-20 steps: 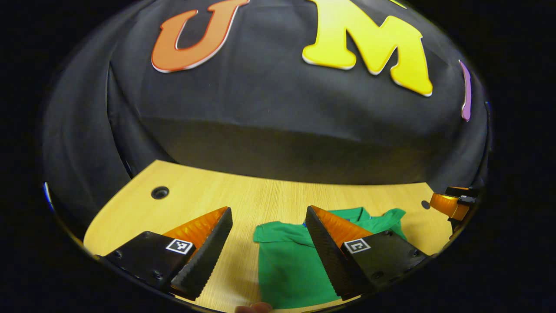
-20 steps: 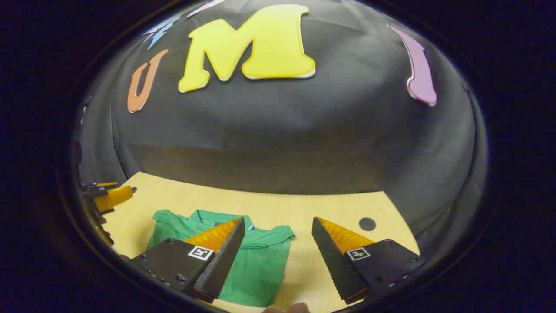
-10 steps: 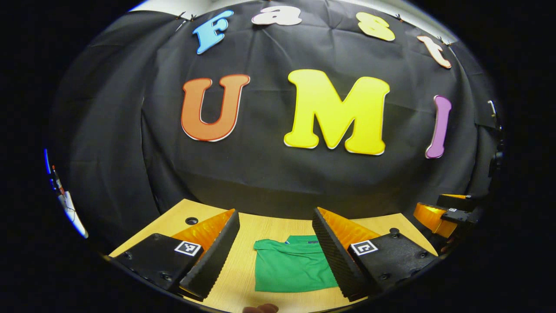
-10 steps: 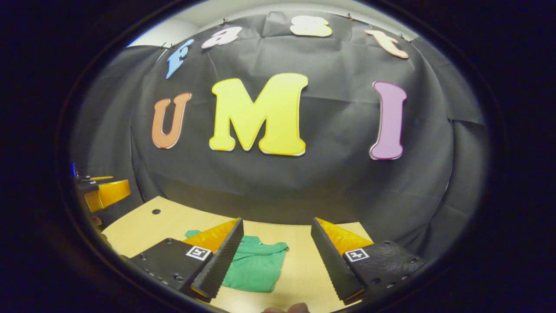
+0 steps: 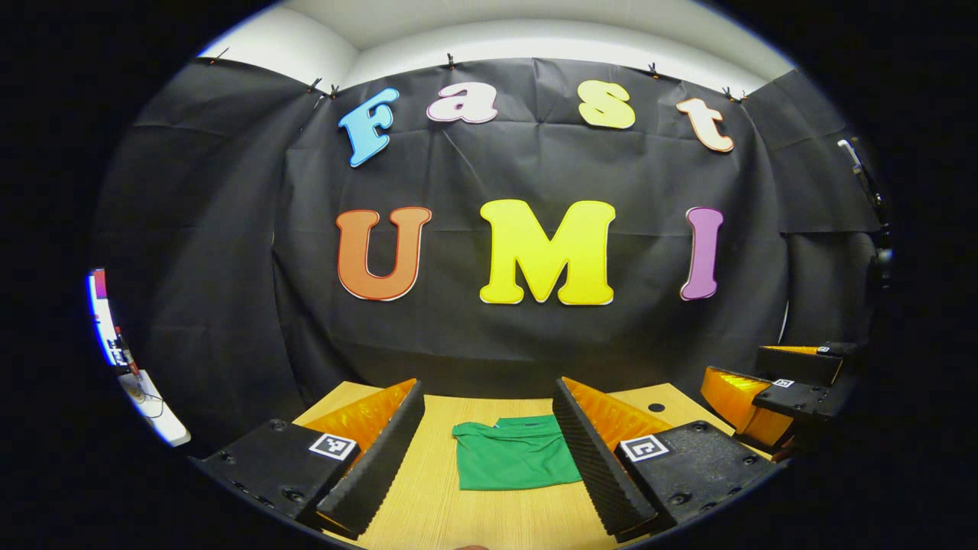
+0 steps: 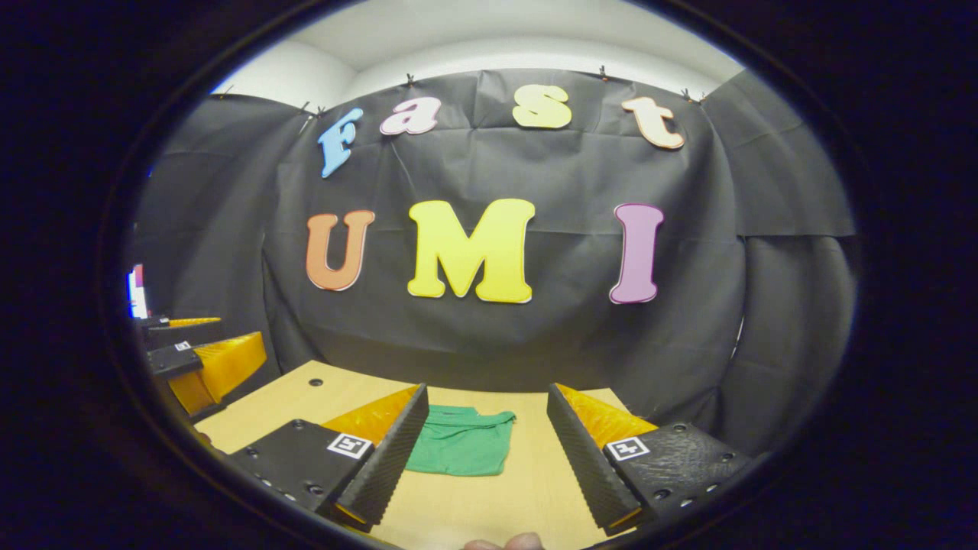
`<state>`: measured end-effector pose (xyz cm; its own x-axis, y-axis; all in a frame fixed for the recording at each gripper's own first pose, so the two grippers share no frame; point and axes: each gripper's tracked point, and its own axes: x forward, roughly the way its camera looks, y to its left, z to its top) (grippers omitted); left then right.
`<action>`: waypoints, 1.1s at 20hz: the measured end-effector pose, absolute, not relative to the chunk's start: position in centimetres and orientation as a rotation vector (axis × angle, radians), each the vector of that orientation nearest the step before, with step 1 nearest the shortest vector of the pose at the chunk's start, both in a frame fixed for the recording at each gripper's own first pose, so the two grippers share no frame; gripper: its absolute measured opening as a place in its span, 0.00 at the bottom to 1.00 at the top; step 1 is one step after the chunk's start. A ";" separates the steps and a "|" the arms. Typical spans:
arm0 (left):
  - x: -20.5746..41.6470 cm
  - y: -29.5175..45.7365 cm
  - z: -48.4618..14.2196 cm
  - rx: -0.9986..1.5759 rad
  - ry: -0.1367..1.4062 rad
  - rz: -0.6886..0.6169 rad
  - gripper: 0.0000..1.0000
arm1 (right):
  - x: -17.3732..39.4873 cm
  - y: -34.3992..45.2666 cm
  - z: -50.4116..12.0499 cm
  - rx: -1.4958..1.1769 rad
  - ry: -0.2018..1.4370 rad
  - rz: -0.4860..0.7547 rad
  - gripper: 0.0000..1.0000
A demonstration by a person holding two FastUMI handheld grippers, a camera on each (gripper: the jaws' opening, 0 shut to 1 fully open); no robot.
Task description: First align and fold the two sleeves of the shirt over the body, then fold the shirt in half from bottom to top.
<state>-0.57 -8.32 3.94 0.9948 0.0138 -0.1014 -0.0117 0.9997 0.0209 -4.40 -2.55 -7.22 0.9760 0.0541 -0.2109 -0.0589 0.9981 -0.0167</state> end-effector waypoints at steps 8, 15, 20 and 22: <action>-4.2 -8.3 6.1 0.019 0.063 0.032 1.00 | -8.3 -1.0 -5.3 -0.041 0.163 0.082 0.96; -4.3 -8.7 6.3 0.024 0.058 0.032 1.00 | -8.3 -1.9 -4.0 -0.020 0.129 0.055 0.95; -4.2 -9.1 6.4 0.006 0.064 0.026 1.00 | -8.5 -1.8 -3.6 -0.032 0.119 0.056 0.96; -4.0 -9.2 6.2 0.003 0.066 0.024 1.00 | -8.3 -1.7 -3.7 -0.030 0.119 0.056 0.96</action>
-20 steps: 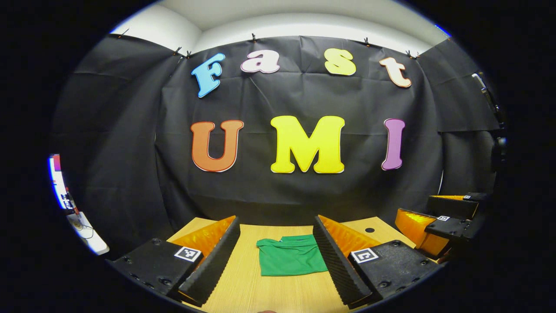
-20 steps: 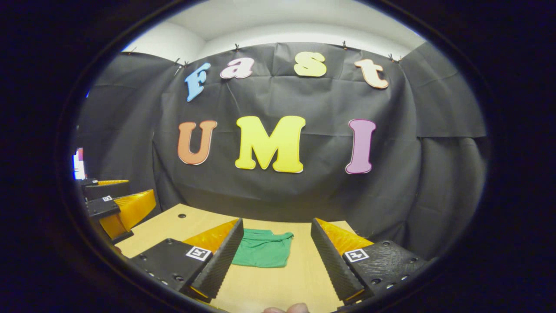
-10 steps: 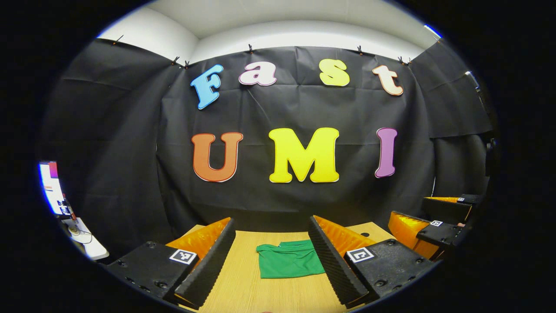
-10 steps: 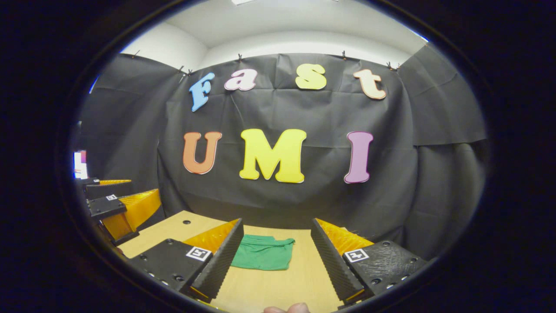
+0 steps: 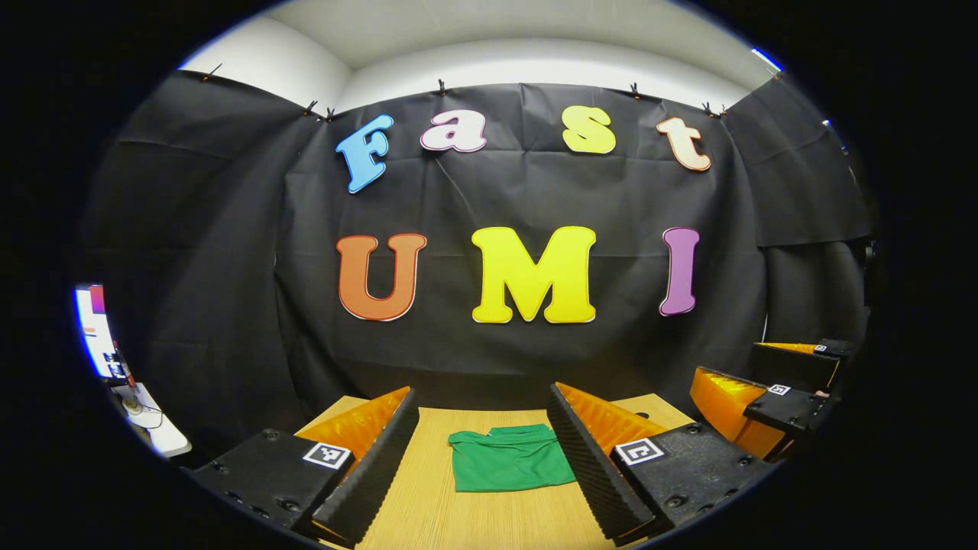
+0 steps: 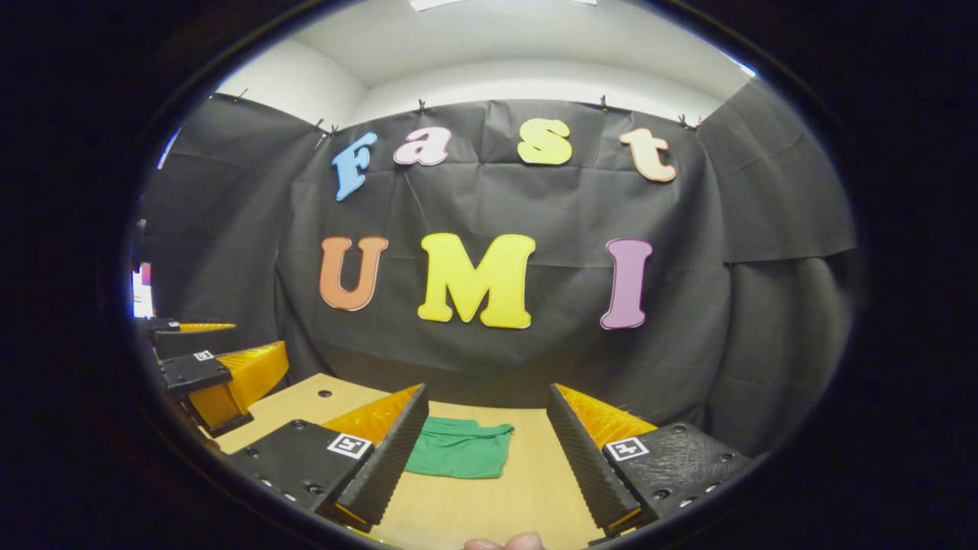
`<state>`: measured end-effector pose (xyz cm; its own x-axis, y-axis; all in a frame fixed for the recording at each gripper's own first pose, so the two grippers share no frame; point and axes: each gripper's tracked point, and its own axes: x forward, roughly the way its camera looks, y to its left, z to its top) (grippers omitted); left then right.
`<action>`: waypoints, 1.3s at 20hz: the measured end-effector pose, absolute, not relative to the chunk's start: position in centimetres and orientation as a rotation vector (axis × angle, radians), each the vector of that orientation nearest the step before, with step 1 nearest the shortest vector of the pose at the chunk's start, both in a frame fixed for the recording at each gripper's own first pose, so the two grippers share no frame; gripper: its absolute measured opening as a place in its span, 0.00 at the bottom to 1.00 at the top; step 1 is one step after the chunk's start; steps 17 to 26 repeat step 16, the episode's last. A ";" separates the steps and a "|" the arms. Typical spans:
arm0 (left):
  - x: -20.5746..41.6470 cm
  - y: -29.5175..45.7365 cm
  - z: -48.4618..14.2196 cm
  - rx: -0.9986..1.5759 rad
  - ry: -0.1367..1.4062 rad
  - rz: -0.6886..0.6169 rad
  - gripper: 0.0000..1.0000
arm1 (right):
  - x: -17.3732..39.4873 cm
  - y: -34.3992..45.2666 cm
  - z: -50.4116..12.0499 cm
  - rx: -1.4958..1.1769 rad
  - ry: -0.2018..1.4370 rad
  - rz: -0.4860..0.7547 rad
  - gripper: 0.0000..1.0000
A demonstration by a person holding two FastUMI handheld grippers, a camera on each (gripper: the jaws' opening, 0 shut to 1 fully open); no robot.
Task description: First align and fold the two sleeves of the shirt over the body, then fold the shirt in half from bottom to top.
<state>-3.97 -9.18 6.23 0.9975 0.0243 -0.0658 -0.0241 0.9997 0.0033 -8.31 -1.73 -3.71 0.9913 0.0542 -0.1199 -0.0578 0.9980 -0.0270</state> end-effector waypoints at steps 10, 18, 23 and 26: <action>-3.3 -9.5 5.8 -0.003 0.087 0.010 1.00 | -8.0 -1.8 -3.7 -0.032 0.124 0.050 0.96; -2.9 -9.4 5.9 0.001 0.086 0.008 1.00 | -7.4 -1.6 -3.3 -0.031 0.118 0.046 0.95; -2.9 -9.4 5.9 0.001 0.086 0.008 1.00 | -7.4 -1.6 -3.3 -0.031 0.118 0.046 0.95; -2.9 -9.4 5.9 0.001 0.086 0.008 1.00 | -7.4 -1.6 -3.3 -0.031 0.118 0.046 0.95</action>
